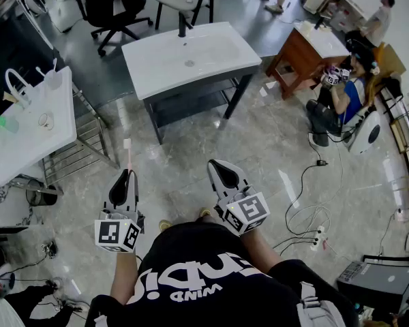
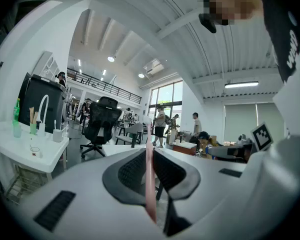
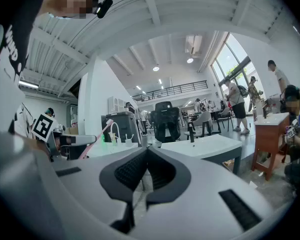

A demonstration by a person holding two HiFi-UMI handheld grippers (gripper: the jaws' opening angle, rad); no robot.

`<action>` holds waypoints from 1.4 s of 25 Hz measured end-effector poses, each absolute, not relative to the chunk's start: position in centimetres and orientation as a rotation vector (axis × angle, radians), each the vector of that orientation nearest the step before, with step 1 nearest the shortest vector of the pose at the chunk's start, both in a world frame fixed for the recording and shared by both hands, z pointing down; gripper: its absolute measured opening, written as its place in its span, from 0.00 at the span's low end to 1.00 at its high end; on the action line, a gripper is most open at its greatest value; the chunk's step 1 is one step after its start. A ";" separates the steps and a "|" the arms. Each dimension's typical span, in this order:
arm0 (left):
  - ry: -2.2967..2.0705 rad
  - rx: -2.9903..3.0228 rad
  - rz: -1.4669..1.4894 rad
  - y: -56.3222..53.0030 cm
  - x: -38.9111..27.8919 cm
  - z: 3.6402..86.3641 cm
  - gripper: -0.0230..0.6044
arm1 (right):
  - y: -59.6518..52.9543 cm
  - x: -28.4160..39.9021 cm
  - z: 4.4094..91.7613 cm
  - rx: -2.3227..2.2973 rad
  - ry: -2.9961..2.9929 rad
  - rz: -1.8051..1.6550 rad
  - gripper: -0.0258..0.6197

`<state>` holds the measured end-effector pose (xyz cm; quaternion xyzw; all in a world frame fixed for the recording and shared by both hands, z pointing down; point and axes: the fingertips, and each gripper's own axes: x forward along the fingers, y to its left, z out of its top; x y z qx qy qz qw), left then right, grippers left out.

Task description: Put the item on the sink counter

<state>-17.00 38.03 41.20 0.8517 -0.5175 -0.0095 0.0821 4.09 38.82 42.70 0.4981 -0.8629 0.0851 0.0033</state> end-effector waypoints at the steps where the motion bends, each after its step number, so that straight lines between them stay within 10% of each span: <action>1: -1.551 2.539 -0.029 38.0 -17.1 41.2 0.13 | 38.7 3.9 42.7 1.554 -2.712 0.270 0.07; 35: -1.419 2.596 -0.038 31.6 -20.0 41.9 0.13 | 35.5 0.7 44.1 1.673 -2.667 0.335 0.07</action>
